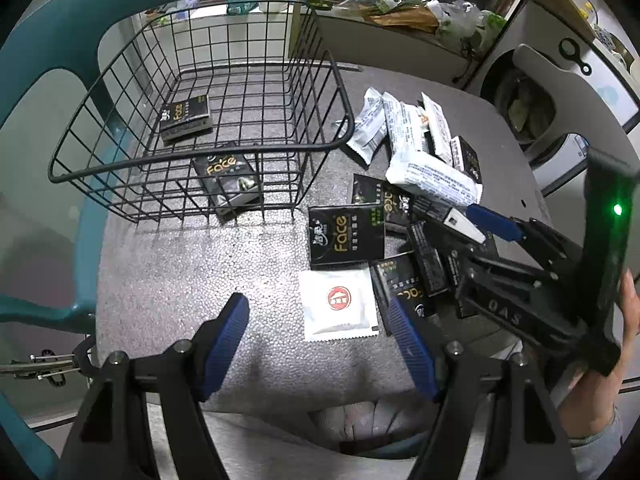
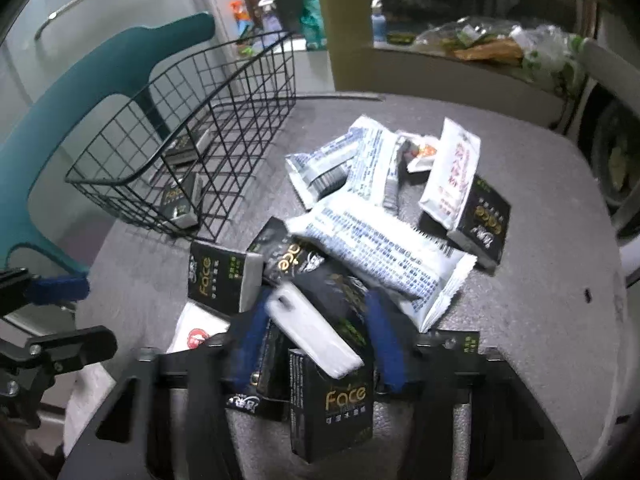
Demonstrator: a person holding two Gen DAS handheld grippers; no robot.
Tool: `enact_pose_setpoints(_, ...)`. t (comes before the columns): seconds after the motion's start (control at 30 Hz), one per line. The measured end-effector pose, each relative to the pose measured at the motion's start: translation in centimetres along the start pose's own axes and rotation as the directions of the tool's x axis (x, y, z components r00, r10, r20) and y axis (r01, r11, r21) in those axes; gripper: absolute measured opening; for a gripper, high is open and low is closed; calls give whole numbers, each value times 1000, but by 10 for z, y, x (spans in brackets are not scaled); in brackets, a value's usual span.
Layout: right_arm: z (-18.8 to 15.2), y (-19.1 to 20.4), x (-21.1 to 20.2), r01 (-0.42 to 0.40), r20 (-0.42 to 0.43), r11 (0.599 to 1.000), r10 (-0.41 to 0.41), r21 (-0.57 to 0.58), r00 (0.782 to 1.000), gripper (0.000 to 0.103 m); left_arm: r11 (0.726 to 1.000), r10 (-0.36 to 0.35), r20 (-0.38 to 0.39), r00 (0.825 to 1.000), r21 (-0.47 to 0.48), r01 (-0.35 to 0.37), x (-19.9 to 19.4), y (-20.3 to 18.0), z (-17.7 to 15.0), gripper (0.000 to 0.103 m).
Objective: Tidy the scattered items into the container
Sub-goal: 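Grasp a black tissue pack with the right tool while the left tool grasps another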
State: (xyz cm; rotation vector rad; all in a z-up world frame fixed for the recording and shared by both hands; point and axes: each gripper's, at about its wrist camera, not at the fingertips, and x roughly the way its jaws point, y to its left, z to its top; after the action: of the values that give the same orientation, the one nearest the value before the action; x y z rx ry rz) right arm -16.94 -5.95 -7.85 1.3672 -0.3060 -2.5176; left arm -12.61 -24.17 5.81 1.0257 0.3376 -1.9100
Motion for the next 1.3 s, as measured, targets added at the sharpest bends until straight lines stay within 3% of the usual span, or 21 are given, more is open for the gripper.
enact_pose_setpoints(0.07, -1, -3, -6, 23, 11, 1000, -23, -6, 1000, 22, 1000, 0, -7, 1000, -1, 0, 2, 0, 0, 76)
enact_pose_setpoints(0.13, -2, -12, -15, 48, 17, 999, -48, 6, 999, 19, 1000, 0, -8, 1000, -9, 0, 3, 0, -1, 76)
enact_pose_setpoints(0.43, -36, -65, -40, 14, 3, 993, -15, 120, 1000, 19, 1000, -15, -32, 999, 13, 15, 19, -33, -1, 76)
enact_pose_setpoints(0.83, -65, -73, -53, 0, -2, 994, 0, 109, 1000, 20, 998, -41, -83, 996, 37, 44, 54, -84, 8, 76)
enact_pose_setpoints(0.97, -66, -75, -54, -7, 3, 994, 6, 112, 1000, 20, 999, -48, -96, 994, 0, 48, 66, -82, 17, 75)
enact_pose_setpoints(1.03, -66, -75, -53, -12, 6, 993, 11, 115, 1000, 20, 998, -58, -105, 993, -17, 57, 73, -79, 22, 69)
enact_pose_setpoints(1.1, -66, -76, -53, -15, 7, 993, 14, 120, 1000, 20, 997, -77, -118, 990, -26, 74, 79, -79, 25, 47)
enact_pose_setpoints(1.3, -65, -79, -52, -19, 11, 992, 17, 129, 1000, 21, 995, -92, -127, 988, -38, 88, 88, -80, 33, 46)
